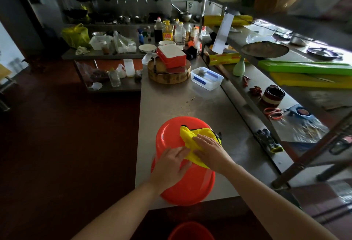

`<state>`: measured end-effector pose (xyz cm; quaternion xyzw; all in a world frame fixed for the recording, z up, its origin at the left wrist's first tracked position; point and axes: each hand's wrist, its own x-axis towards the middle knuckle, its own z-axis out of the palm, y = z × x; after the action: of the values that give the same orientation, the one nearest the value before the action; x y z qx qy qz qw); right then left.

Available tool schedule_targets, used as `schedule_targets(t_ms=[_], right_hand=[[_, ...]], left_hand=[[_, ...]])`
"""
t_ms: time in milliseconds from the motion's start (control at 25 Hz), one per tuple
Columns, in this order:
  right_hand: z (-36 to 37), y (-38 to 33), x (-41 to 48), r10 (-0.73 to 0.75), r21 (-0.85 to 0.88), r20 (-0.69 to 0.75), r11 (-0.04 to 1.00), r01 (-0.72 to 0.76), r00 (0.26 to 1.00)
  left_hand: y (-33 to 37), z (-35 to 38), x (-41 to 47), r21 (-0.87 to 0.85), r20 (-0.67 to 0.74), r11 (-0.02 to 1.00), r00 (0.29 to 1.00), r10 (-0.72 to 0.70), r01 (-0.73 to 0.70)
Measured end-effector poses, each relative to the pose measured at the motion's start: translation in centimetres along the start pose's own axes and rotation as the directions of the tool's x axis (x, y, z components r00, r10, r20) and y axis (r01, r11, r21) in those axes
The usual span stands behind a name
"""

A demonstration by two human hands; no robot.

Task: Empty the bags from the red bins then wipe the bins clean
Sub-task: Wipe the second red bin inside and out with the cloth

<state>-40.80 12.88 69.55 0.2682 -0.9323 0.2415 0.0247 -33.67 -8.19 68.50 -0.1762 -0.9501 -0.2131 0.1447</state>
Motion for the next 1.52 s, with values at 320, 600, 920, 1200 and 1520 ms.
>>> schedule_targets(t_ms=[320, 600, 920, 1200, 1520], right_hand=[[-2.2, -0.7, -3.4, -0.072, -0.088, -0.137, 0.994, 0.061, 0.988], [-9.2, -1.6, -1.6, 0.369, 0.170, -0.286, 0.928, -0.332, 0.885], [-20.5, 1.5, -4.2, 0.510, 0.644, -0.083, 0.683, -0.344, 0.856], [-20.7, 7.8, -8.1, 0.497, 0.358, -0.224, 0.842, -0.404, 0.838], [-16.2, 19.1, -8.1, 0.452, -0.036, -0.015, 0.891, -0.452, 0.892]], left_hand=[[3.1, -1.7, 5.5, -0.294, 0.003, 0.925, 0.968, -0.250, 0.240], [8.2, -7.1, 12.6, -0.533, 0.112, 0.814, 0.972, -0.204, 0.232], [7.9, -8.0, 17.5, -0.384, 0.371, 0.923, 0.917, 0.148, 0.007], [13.6, -5.5, 20.2, -0.341, 0.370, 0.937, 0.904, 0.213, -0.081], [15.4, 6.0, 21.8, -0.031, 0.439, 0.997, 0.897, -0.045, 0.066]])
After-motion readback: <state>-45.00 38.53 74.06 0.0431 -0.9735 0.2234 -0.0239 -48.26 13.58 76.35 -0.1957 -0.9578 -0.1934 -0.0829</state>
